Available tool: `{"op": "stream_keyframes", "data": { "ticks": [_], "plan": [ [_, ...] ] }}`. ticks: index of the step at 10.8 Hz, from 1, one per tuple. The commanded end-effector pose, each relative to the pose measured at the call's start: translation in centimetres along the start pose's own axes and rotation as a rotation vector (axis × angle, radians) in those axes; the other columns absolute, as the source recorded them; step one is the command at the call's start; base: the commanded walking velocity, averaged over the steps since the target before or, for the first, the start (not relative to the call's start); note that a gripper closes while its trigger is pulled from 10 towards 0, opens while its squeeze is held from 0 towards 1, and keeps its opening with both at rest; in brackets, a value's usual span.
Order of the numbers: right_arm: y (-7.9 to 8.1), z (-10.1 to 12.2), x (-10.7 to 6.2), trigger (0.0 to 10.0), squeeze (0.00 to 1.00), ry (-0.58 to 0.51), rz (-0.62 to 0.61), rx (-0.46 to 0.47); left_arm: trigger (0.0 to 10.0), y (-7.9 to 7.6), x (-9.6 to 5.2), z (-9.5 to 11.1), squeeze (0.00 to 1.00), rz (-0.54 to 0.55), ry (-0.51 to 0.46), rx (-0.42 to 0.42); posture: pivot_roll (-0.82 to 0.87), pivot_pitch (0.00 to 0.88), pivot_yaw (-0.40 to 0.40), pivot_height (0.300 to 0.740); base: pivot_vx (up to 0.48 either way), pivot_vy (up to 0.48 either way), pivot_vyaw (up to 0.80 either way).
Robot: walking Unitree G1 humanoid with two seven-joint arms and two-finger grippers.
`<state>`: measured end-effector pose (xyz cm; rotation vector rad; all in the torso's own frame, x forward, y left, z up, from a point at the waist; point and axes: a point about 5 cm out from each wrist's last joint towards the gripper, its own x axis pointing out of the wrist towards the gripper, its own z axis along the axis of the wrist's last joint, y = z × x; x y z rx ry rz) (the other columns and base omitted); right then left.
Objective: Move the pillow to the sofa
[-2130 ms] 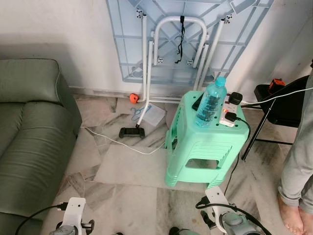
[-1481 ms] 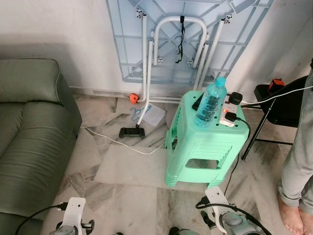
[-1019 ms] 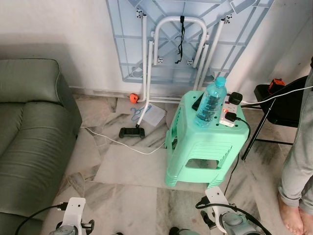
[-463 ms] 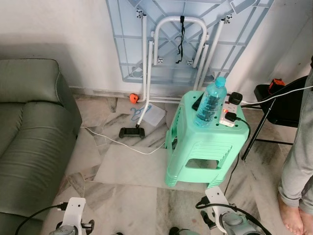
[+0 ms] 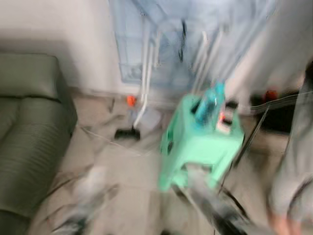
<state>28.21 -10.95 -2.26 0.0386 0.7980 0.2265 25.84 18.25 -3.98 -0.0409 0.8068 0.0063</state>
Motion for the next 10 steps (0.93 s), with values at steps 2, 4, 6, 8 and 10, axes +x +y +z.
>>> {"op": "stream_keyframes", "data": {
  "ticks": [2, 4, 6, 8, 10],
  "plan": [
    [-2.3, -2.7, -0.6, 10.0, 0.00, 0.085, -0.066, 0.060, 10.0, 2.5, -0.6, -2.3, 0.00, 0.070, 0.075, -0.013, 0.03, 0.012, -0.116, 0.740, 0.000, 0.000, 0.00],
    [-2.4, -2.7, -0.6, 10.0, 0.00, 0.087, -0.069, 0.081, 10.0, 2.5, -0.6, -2.2, 0.00, 0.070, 0.078, -0.018, 0.02, 0.012, -0.113, 0.740, 0.000, 0.000, 0.00],
    [-3.5, -2.3, -0.8, 10.0, 0.00, 0.048, -0.131, -0.004, 10.0, 3.0, -0.6, -1.4, 0.00, 0.083, 0.026, 0.020, 0.02, 0.014, -0.105, 0.740, 0.000, 0.000, 0.00],
    [-5.3, -3.3, -1.4, 10.0, 0.00, 0.040, -0.186, -0.111, 10.0, 4.6, -1.2, -2.7, 0.00, 0.111, 0.044, 0.048, 0.02, 0.011, -0.104, 0.740, 0.000, 0.000, 0.00],
    [-5.7, -4.0, -1.7, 10.0, 0.00, 0.053, -0.201, -0.131, 10.0, 5.2, -1.6, -3.7, 0.00, 0.145, 0.065, 0.050, 0.02, 0.007, -0.106, 0.740, 0.000, 0.000, 0.00]
  ]
}}
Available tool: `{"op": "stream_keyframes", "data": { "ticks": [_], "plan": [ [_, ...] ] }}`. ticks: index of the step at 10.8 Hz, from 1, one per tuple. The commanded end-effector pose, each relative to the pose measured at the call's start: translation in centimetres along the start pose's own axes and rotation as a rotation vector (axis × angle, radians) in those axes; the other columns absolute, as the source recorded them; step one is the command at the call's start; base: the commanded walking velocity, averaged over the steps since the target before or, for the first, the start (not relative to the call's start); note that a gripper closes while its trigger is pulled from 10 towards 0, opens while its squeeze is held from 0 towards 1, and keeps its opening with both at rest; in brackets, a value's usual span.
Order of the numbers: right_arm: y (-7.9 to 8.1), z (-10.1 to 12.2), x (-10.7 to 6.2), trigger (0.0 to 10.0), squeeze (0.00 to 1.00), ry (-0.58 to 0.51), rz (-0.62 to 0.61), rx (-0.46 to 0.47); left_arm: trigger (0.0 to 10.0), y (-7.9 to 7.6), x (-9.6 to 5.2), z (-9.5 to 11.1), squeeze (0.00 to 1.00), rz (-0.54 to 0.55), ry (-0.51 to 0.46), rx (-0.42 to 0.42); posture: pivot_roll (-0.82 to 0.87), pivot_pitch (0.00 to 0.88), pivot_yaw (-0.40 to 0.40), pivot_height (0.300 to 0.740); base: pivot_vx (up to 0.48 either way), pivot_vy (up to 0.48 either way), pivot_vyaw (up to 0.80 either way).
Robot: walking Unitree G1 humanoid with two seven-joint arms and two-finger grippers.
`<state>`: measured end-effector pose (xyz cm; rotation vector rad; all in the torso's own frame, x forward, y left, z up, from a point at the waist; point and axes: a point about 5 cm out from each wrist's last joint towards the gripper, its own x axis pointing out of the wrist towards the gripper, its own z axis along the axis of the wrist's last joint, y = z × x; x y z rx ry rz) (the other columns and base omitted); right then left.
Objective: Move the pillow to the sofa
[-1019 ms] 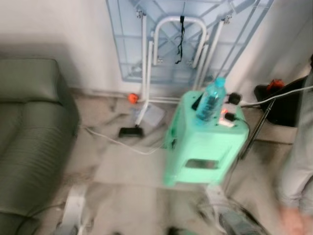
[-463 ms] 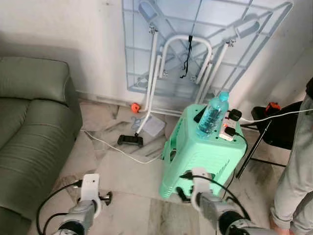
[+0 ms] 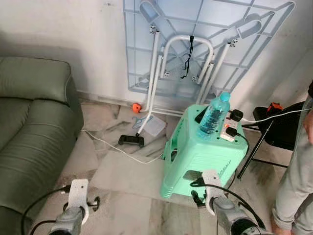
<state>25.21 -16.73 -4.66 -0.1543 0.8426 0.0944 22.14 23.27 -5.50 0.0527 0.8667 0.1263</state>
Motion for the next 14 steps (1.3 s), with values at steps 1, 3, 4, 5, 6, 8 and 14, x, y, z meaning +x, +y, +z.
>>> {"op": "stream_keyframes", "data": {
  "ticks": [1, 3, 4, 5, 6, 8, 14],
  "plan": [
    [-0.17, -0.17, -0.03, 10.0, 0.00, 0.009, 0.002, -0.002, 10.0, -0.07, -0.07, -0.47, 0.00, -0.001, 0.010, 0.025, 0.03, 0.007, -0.106, 0.740, 0.000, 0.000, 0.00],
    [0.33, -0.42, -0.04, 10.0, 0.00, 0.020, 0.053, -0.011, 10.0, -0.43, -0.04, -0.51, 0.00, -0.008, 0.015, 0.049, 0.03, 0.012, -0.105, 0.740, 0.000, 0.000, 0.00],
    [0.22, -0.38, -0.04, 10.0, 0.00, 0.019, 0.049, -0.004, 10.0, -0.55, -0.02, -0.49, 0.00, -0.011, 0.016, 0.064, 0.03, 0.013, -0.105, 0.740, 0.000, 0.000, 0.00],
    [0.04, -0.23, -0.03, 10.0, 0.00, 0.017, 0.044, -0.009, 10.0, -0.54, -0.02, -0.48, 0.00, -0.011, 0.016, 0.062, 0.02, 0.016, -0.104, 0.740, 0.000, 0.000, 0.00],
    [-0.09, -0.16, -0.04, 10.0, 0.00, 0.013, 0.043, -0.019, 10.0, -0.52, -0.02, -0.52, 0.00, -0.010, 0.018, 0.063, 0.02, 0.015, -0.101, 0.740, 0.000, 0.000, 0.00],
    [-0.35, -0.20, -0.07, 10.0, 0.00, 0.013, 0.039, -0.059, 10.0, -0.52, -0.03, -0.55, 0.00, -0.012, 0.022, 0.078, 0.02, 0.013, -0.098, 0.740, 0.000, 0.000, 0.40],
    [-0.60, -0.34, -0.11, 10.0, 0.00, 0.016, 0.035, -0.091, 10.0, -0.47, -0.04, -0.59, 0.00, -0.008, 0.023, 0.130, 0.02, 0.004, -0.093, 0.740, 0.000, 0.000, 0.80]
  ]
}}
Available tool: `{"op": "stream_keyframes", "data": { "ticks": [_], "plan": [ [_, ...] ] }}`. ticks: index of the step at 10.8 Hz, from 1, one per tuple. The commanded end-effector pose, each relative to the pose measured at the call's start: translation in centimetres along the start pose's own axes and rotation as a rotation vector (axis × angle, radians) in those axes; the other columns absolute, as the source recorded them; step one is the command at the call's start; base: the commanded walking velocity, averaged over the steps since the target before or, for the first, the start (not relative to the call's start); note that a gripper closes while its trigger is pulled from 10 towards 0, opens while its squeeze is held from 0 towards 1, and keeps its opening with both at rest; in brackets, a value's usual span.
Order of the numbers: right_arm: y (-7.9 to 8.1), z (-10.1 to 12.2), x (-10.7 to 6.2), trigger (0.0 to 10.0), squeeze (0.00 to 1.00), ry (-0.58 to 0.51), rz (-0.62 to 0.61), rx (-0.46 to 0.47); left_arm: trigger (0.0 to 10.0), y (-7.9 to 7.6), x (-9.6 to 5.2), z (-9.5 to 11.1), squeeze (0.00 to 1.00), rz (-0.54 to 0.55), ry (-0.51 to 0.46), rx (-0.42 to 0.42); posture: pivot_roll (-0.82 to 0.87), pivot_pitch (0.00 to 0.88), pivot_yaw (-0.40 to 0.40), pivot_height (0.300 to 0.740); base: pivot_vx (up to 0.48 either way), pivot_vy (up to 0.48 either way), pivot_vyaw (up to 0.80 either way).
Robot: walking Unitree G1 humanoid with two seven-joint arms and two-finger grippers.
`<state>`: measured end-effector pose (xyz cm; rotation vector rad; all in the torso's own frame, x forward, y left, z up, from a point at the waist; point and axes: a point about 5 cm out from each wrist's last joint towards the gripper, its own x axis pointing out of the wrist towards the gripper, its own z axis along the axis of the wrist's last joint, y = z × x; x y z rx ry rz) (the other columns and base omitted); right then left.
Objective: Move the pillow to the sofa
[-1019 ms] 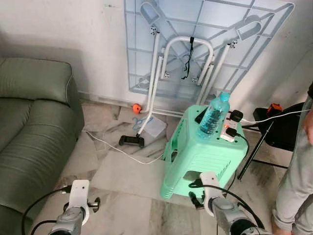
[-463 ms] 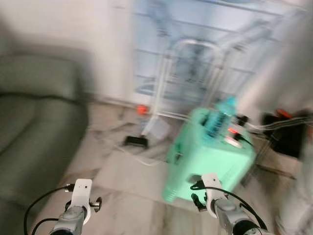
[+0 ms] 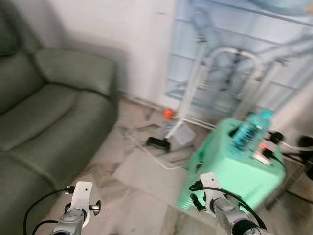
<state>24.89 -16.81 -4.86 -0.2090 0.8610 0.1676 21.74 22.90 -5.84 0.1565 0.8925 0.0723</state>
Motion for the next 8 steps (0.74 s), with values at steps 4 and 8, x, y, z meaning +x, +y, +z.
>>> {"op": "stream_keyframes", "data": {
  "ticks": [4, 8],
  "plan": [
    [-0.8, 1.4, 0.0, 10.0, 0.00, -0.056, -0.024, 0.038, 10.0, 0.4, 0.1, 1.9, 0.00, 0.015, -0.087, 0.015, 0.01, 0.002, -0.087, 0.740, 0.000, 0.000, 0.80],
    [-2.1, 7.1, -0.3, 10.0, 0.00, -0.299, -0.030, 0.173, 10.0, 0.4, -0.3, 6.7, 0.00, -0.098, -0.351, -0.049, 0.00, 0.019, -0.086, 0.740, 0.000, 0.000, 0.70]
  ]
}}
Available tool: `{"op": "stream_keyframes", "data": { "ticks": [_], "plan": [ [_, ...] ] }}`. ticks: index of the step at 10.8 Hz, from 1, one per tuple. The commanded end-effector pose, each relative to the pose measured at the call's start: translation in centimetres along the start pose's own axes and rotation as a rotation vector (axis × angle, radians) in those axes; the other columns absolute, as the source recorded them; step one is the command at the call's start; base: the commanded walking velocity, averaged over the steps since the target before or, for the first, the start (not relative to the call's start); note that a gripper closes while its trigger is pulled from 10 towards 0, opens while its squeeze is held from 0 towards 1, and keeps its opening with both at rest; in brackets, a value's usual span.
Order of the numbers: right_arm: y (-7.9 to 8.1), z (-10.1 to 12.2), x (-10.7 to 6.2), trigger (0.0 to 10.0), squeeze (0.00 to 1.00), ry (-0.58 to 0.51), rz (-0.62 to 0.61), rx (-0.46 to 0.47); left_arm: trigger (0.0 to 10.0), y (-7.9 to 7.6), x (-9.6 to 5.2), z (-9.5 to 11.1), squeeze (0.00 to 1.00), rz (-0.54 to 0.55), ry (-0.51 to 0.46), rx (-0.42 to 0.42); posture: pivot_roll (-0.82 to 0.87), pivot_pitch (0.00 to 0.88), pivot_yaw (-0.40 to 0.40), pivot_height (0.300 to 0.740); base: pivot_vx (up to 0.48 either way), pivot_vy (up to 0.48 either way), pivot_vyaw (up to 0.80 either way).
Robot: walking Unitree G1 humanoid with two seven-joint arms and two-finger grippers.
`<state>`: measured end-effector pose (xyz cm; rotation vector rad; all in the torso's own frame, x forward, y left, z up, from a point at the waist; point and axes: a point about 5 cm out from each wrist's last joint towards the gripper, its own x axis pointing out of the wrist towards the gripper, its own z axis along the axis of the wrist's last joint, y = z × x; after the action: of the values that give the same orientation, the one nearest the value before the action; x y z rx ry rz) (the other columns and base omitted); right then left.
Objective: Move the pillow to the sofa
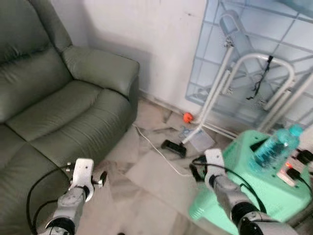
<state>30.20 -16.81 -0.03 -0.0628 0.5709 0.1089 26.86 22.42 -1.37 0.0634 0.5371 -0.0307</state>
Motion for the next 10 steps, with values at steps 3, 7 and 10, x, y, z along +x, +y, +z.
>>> {"op": "stream_keyframes", "data": {
  "ticks": [3, 7, 10],
  "plan": [
    [-1.2, 3.8, -0.3, 10.0, 0.00, -0.248, -0.035, -0.084, 10.0, 0.6, -0.5, 4.2, 0.00, -0.017, -0.288, 0.008, -0.01, 0.030, -0.088, 0.740, 0.000, 0.000, 0.00],
    [-1.1, 6.8, -6.1, 10.0, 0.00, -0.556, -0.072, -0.095, 10.0, -0.7, -7.1, 9.3, 0.00, -0.014, -0.607, 0.064, -0.03, 0.054, -0.081, 0.740, 0.000, 0.000, 0.00],
    [-0.6, 7.2, -8.0, 10.0, 0.00, -0.549, -0.098, -0.168, 10.0, -0.6, -9.0, 9.8, 0.00, 0.082, -0.597, 0.065, -0.03, 0.074, -0.081, 0.740, 0.000, 0.000, 0.41]
  ]
}}
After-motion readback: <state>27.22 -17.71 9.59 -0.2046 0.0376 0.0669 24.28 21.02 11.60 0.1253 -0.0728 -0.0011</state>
